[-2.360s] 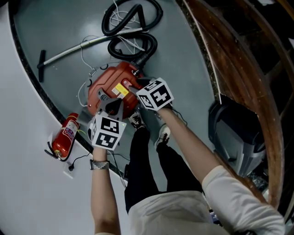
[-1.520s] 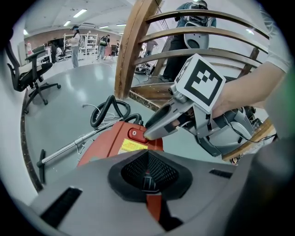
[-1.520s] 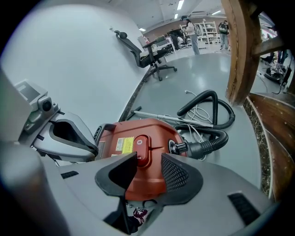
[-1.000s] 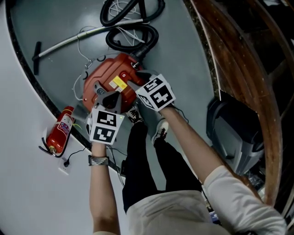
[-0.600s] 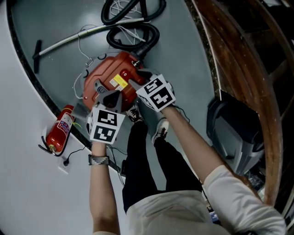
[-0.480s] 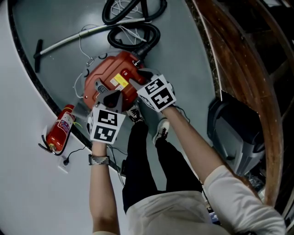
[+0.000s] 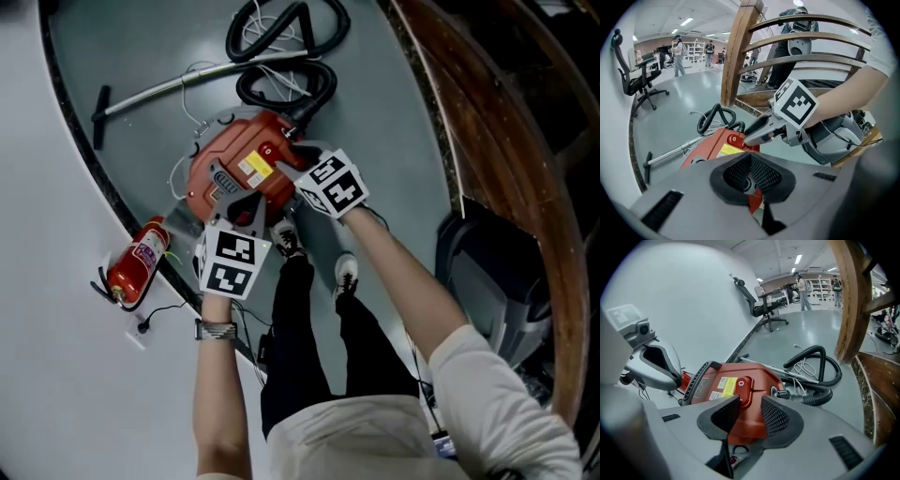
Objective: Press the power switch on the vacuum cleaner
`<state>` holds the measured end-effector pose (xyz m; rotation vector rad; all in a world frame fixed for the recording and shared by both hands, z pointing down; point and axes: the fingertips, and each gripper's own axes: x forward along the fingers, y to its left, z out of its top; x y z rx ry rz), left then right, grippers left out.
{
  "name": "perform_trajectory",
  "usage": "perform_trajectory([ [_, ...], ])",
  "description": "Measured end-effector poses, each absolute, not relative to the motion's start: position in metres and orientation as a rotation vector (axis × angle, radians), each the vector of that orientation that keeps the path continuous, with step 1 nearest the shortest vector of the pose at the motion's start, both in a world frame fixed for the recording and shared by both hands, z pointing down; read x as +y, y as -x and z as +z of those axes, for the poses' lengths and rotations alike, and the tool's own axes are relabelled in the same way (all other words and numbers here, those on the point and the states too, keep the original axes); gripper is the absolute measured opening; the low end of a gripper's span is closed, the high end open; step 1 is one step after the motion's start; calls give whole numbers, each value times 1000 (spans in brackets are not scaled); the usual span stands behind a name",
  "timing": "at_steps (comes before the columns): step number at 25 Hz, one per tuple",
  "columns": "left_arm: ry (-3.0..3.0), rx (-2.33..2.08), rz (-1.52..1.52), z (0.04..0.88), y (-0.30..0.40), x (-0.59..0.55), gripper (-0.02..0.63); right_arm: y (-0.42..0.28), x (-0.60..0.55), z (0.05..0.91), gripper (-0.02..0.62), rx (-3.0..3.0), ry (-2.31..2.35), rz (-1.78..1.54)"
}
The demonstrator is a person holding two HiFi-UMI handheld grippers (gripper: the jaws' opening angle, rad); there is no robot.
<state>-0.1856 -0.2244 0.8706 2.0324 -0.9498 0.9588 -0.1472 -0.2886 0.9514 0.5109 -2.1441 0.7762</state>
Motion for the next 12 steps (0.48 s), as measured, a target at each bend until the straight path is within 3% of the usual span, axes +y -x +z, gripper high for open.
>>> perform_trajectory([
  [12, -2062, -1118, 947, 807, 197, -205, 2, 159, -286, 907, 156, -2224, -370, 699],
])
